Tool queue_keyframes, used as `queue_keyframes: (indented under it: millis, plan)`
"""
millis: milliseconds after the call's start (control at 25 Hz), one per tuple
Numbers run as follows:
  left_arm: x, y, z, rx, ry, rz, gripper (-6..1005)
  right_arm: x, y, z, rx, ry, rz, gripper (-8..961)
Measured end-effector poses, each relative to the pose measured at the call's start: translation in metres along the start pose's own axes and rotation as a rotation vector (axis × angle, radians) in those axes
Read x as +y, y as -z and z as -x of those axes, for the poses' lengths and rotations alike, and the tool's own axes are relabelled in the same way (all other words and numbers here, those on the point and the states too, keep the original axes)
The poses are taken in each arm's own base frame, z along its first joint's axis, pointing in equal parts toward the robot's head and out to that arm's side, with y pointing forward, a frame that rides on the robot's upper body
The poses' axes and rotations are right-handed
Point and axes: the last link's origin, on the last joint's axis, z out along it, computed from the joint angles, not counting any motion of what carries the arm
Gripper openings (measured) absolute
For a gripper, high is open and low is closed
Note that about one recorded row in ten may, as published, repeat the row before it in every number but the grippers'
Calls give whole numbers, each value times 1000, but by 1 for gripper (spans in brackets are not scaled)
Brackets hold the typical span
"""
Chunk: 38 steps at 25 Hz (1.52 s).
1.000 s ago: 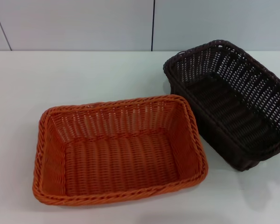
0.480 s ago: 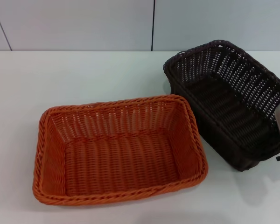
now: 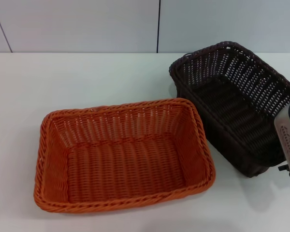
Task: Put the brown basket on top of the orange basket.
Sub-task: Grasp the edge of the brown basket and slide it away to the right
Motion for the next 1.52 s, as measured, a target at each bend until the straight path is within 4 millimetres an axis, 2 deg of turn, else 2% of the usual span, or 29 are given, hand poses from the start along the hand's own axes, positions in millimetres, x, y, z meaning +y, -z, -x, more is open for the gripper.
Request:
queue_keyframes:
  millis: [640, 960, 1240, 1520]
  plan:
    - [-10, 13, -1, -5, -5, -24, 797, -3, -14, -7, 14, -4, 0, 449]
    - [-9, 14, -3, 0, -3, -15, 797, -4, -17, -9, 18, -12, -9, 436]
    - [-7, 12, -2, 4, 2, -8, 797, -7, -18, -13, 33, -22, -32, 239]
    - [-6, 11, -3, 7, 4, -5, 796, -12, -13, -11, 57, -13, -70, 194]
